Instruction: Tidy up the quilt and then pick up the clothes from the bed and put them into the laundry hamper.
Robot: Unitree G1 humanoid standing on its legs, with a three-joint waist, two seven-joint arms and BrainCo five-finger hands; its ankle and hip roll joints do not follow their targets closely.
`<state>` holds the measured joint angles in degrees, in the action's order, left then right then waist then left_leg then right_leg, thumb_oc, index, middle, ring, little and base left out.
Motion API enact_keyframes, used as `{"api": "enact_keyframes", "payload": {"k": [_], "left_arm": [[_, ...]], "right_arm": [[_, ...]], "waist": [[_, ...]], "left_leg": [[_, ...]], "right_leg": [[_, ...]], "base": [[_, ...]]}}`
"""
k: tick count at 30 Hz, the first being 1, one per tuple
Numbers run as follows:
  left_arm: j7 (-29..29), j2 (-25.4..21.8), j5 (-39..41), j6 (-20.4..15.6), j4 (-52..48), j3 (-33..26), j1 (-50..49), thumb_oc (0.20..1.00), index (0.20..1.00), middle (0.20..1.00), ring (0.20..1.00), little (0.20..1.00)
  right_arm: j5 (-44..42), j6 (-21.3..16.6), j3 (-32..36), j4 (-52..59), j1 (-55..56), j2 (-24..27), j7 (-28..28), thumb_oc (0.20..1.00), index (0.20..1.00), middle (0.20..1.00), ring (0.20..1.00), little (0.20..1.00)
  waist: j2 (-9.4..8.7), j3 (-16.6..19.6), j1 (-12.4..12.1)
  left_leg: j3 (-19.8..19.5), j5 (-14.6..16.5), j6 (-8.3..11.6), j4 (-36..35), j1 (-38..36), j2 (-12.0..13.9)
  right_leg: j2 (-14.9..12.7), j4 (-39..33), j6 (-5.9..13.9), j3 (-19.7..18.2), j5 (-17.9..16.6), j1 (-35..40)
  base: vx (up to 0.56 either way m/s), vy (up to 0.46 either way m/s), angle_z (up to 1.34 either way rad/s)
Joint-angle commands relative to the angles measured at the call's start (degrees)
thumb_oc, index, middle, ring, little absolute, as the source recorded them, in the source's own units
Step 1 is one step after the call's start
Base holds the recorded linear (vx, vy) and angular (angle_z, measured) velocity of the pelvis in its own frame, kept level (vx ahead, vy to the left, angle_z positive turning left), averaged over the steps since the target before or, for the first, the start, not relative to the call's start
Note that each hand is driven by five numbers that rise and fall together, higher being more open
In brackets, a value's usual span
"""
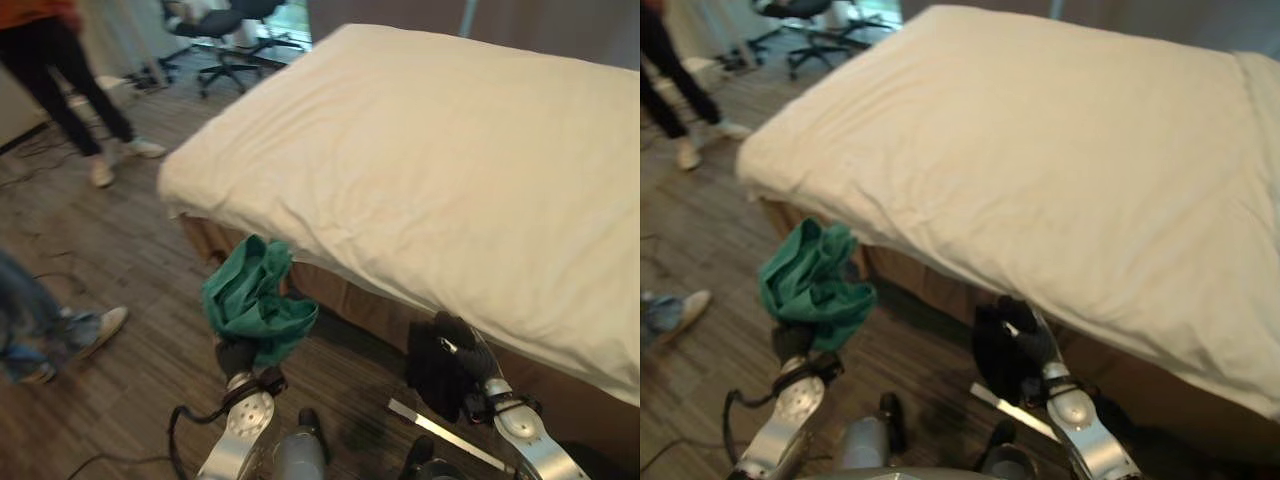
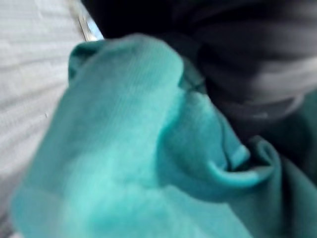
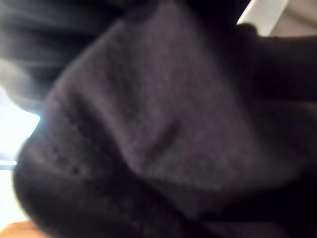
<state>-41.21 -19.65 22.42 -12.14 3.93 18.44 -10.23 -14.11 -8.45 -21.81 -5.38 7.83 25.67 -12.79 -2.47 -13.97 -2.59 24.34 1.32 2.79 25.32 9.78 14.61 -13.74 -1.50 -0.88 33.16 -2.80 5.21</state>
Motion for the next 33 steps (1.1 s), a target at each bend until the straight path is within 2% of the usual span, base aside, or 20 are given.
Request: {"api": "enact_keyframes", "payload": {"k": [1,3,5,6,7,8,10,11,12,13,14,15,16,18,19,20,22,27,31,33], "left_arm": [[0.22,-1.29,-0.41,-5.33,-5.23,-2.62,1.66,0.2,0.2,0.2,0.2,0.2],[-0.45,-1.13,-0.31,-5.09,-5.22,-2.43,1.93,0.2,0.2,0.2,0.2,0.2],[-0.55,-0.91,0.46,-5.3,-5.17,-2.35,1.72,0.2,0.2,0.2,0.2,0.2],[0.25,-0.79,1.31,-5.03,-6.31,-3.14,0.35,0.2,0.2,0.2,0.2,0.2],[0.62,-0.86,1.43,-4.81,-6.59,-3.29,-0.08,0.2,0.2,0.2,0.2,0.2],[1.45,-0.81,0.87,-4.36,-7.09,-3.92,-1.44,0.2,0.2,0.2,0.2,0.2],[1.74,-0.92,0.09,-3.68,-7.37,-4.54,-2.15,0.2,0.2,0.2,0.2,0.2],[2.34,-0.93,-0.9,-2.67,-7.55,-4.97,-2.62,0.2,0.2,0.2,0.2,0.2],[2.72,-0.91,-1.33,-2.23,-7.51,-5.11,-2.77,0.2,0.2,0.2,0.2,0.2],[3.02,-0.96,-1.35,-2.12,-7.52,-5.16,-2.81,0.2,0.2,0.2,0.2,0.2],[4.03,-0.79,-0.78,-0.47,-7.08,-5.48,-2.16,0.2,0.2,0.2,0.2,0.2],[5.3,-0.9,-0.53,-0.56,-5.41,-4.72,-0.83,0.2,0.2,0.2,0.2,0.2],[5.91,-1.34,0.37,-0.13,-4.1,-3.63,0.75,0.2,0.2,0.2,0.2,0.2],[6.23,-1.3,0.73,0.65,-3.15,-2.82,2.24,0.2,0.2,0.2,0.2,0.2],[6.18,-1.14,0.43,0.64,-2.55,-1.8,3.17,0.2,0.2,0.2,0.2,0.2],[5.93,-1.14,0.13,0.41,-2.62,-1.17,3.52,0.2,0.2,0.2,0.2,0.2],[5.93,-1.57,-0.4,0.8,-3.07,0.27,4.33,0.2,0.2,0.2,0.2,0.2],[2.01,-1.0,-2.1,1.21,-2.25,2.67,8.83,0.2,0.2,0.2,0.2,0.2],[1.0,-0.68,-0.92,1.93,-2.5,2.03,7.96,0.2,0.2,0.2,0.2,0.2],[0.95,-0.83,-0.77,1.62,-2.94,1.65,7.38,0.2,0.2,0.2,0.2,0.2]], "right_arm": [[-1.0,-5.05,0.7,4.18,-1.83,1.03,-1.04,0.2,0.2,0.2,0.2,0.2],[-1.27,-4.81,0.38,3.99,-1.58,0.35,-0.72,0.2,0.2,0.2,0.2,0.2],[-1.66,-4.55,0.31,4.03,-1.36,0.21,-0.54,0.2,0.2,0.2,0.2,0.2],[-2.71,-3.97,0.47,4.17,-0.5,-0.24,1.18,0.2,0.2,0.2,0.2,0.2],[-2.85,-4.01,0.5,4.05,-0.2,-0.42,1.36,0.2,0.2,0.2,0.2,0.2],[-3.42,-3.23,0.65,3.48,0.47,-1.65,1.44,0.2,0.2,0.2,0.2,0.2],[-4.05,-2.35,0.37,3.15,0.81,-2.85,0.68,0.2,0.2,0.2,0.2,0.2],[-5.1,-1.4,-0.01,2.6,1.07,-4.11,-0.94,0.2,0.2,0.2,0.2,0.2],[-6.02,-1.95,-0.28,2.5,1.33,-4.83,-1.35,0.2,0.2,0.2,0.2,0.2],[-6.06,-2.14,-0.39,2.4,1.43,-4.94,-1.8,0.2,0.2,0.2,0.2,0.2],[-5.33,-1.82,-1.03,1.36,1.21,-5.55,-4.18,0.2,0.2,0.2,0.2,0.2],[-5.6,-2.03,-1.35,1.97,1.27,-5.43,-6.04,0.2,0.2,0.2,0.2,0.2],[-5.72,-1.23,-1.54,3.14,1.42,-5.05,-7.76,0.2,0.2,0.2,0.2,0.2],[-5.64,-0.98,-1.47,3.05,1.3,-5.29,-8.34,0.2,0.2,0.2,0.2,0.2],[-6.45,-2.59,-1.24,2.09,0.6,-5.07,-7.63,0.2,0.2,0.2,0.2,0.2],[-6.66,-3.49,-1.09,2.16,0.23,-4.73,-7.44,0.2,0.2,0.2,0.2,0.2],[-6.86,-4.99,-0.58,2.06,0.0,-4.62,-8.33,0.2,0.2,0.2,0.2,0.2],[-5.8,-6.94,-1.62,-3.25,-7.02,-4.09,-12.34,0.2,0.2,0.2,0.2,0.2],[-4.69,-5.05,-1.25,-2.29,-6.97,-3.57,-12.47,0.2,0.2,0.2,0.2,0.2],[-3.74,-5.35,-0.94,-1.94,-6.37,-3.22,-12.54,0.2,0.2,0.2,0.2,0.2]], "waist": [[0.55,0.69,1.34],[0.7,1.57,0.77],[0.83,1.84,0.33],[0.8,2.26,-1.19],[0.73,2.4,-1.5],[0.68,2.68,-3.01],[0.56,2.79,-4.27],[0.48,2.87,-5.1],[0.72,2.91,-5.11],[0.65,3.02,-5.04],[1.51,3.24,-3.94],[2.06,3.46,-1.98],[2.05,3.93,-0.54],[1.42,4.33,0.38],[0.73,4.04,1.4],[0.53,3.73,1.79],[0.07,3.62,2.27],[-0.91,3.86,1.13],[-0.41,4.16,1.7],[-0.22,4.14,1.78]], "left_leg": [[-3.61,-9.92,4.89,-5.27,-5.92,5.38],[-3.32,-8.1,3.86,-11.15,-9.14,3.04],[-4.04,-7.67,3.63,-12.69,-9.51,1.97],[-6.5,-3.9,2.43,-16.35,-10.94,-0.92],[-7.0,-3.16,2.0,-17.34,-11.34,-1.81],[-9.0,-1.74,0.94,-20.29,-12.18,-4.53],[-10.46,-1.35,-0.34,-22.3,-12.45,-7.03],[-12.81,-1.19,-1.87,-24.21,-12.61,-9.55],[-14.77,-1.19,-2.59,-25.12,-12.75,-10.5],[-15.17,-1.24,-2.8,-25.38,-12.71,-10.84],[-19.73,-2.36,-4.21,-26.44,-12.04,-12.19],[-24.16,-2.71,-4.58,-26.66,-11.43,-12.86],[-28.16,-2.92,-5.06,-26.42,-10.58,-13.85],[-29.78,-2.83,-5.22,-26.17,-9.72,-14.82],[-30.98,-2.55,-5.19,-26.83,-9.93,-15.3],[-31.59,-2.47,-5.2,-27.27,-10.22,-15.44],[-32.74,-2.33,-5.48,-27.49,-9.72,-15.99],[-32.5,-2.94,-4.2,-27.6,-8.15,-15.83],[-31.55,-2.42,-3.42,-26.15,-7.98,-15.08],[-31.26,-2.35,-3.32,-25.63,-7.49,-14.93]], "right_leg": [[3.23,12.73,1.08,-2.64,9.54,-0.65],[1.7,12.88,2.78,-1.37,8.24,-0.49],[1.2,12.82,3.44,-1.4,7.75,-0.29],[-1.03,12.99,4.97,-1.24,6.4,0.19],[-1.81,13.16,5.41,-1.09,6.02,0.33],[-4.97,14.78,7.33,-0.64,2.84,0.2],[-8.07,16.59,8.97,-0.3,-0.05,0.45],[-11.12,19.77,10.18,-2.18,-3.48,-0.46],[-11.64,21.73,10.29,-4.79,-4.81,-1.92],[-11.86,22.27,10.41,-5.66,-4.84,-2.48],[-9.5,23.56,8.28,-12.23,-4.99,-6.02],[-3.24,20.91,7.12,-19.17,-2.22,-8.13],[0.77,19.04,6.47,-22.85,-0.02,-9.14],[2.68,15.55,7.0,-24.93,-0.68,-9.52],[5.72,10.89,7.72,-27.45,0.0,-9.9],[6.88,9.15,7.75,-28.39,0.13,-9.83],[8.21,8.68,7.51,-30.4,0.51,-10.19],[9.44,2.36,6.85,-30.09,-0.91,-7.44],[10.23,1.86,5.84,-30.58,-0.34,-6.56],[10.26,2.16,5.63,-30.43,-0.03,-6.85]], "base": [[-0.09,0.179,1.31],[-0.05,0.21,1.29],[-0.02,0.178,1.13],[-0.03,0.213,1.03],[-0.04,0.324,0.97],[-0.01,0.24,0.9],[0.0,0.242,0.84],[0.01,0.21,0.65],[0.01,0.169,0.74],[-0.02,0.132,1.08],[-0.02,0.025,1.24],[0.01,0.007,1.87],[0.06,-0.085,2.41],[0.06,-0.074,2.39],[0.05,-0.119,1.36],[0.03,-0.124,1.12],[0.01,-0.101,0.97],[-0.02,-0.12,0.42],[0.04,-0.03,-0.51],[0.01,-0.011,-0.2]]}}
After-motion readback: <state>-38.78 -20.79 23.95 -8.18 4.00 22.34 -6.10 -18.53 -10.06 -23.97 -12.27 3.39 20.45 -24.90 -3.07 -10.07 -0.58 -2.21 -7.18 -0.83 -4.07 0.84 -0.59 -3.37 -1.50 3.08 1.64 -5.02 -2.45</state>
